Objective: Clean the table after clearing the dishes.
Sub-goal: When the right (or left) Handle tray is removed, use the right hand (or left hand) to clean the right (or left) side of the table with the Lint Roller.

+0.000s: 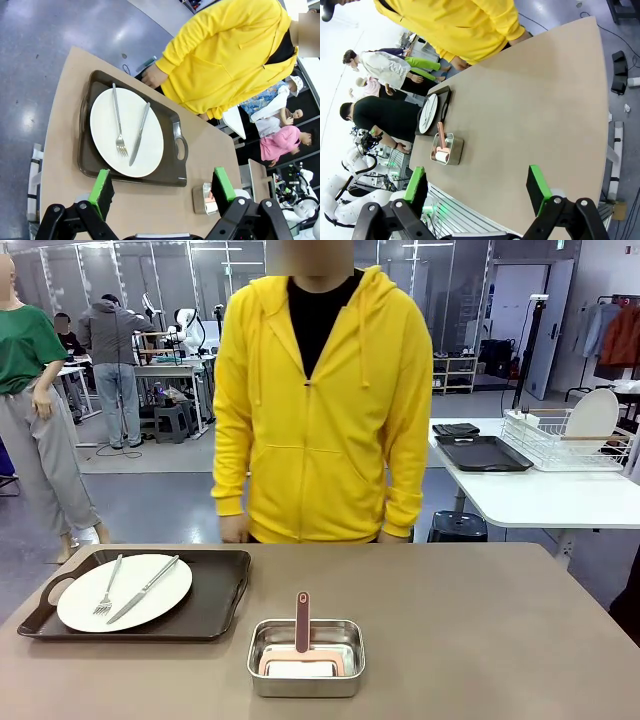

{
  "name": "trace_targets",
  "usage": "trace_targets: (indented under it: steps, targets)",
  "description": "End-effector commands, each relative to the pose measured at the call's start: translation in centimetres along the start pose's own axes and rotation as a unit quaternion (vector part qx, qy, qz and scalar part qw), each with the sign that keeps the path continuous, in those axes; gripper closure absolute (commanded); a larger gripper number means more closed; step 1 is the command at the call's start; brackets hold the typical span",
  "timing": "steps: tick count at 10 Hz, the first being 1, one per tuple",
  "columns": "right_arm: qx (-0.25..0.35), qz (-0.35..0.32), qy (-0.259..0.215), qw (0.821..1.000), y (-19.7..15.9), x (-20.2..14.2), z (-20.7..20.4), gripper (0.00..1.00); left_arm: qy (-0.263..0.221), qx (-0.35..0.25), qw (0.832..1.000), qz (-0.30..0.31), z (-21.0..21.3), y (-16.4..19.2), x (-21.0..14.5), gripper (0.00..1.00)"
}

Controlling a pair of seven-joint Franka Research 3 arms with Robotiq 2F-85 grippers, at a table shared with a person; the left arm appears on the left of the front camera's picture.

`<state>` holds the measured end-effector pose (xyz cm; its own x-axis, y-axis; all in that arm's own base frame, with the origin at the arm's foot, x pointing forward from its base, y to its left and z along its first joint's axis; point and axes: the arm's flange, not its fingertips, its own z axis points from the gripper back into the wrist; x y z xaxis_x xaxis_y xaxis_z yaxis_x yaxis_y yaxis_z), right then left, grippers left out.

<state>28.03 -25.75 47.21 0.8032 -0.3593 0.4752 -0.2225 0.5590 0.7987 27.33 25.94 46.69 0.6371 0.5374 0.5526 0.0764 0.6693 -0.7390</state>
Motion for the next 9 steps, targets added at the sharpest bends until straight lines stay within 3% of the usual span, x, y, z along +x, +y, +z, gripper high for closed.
trace_targets:
  steps: [1,9]
  targets:
    - [0.006,0.008,-0.005,1.0,0.04,-0.16,-0.02,0.0,-0.007,-0.013,1.0,-0.004,0.2,0.18,0.04,0.0]
    - [0.006,0.008,-0.005,1.0,0.04,-0.16,-0.02,0.0,-0.007,-0.013,1.0,-0.004,0.2,0.18,0.04,0.0]
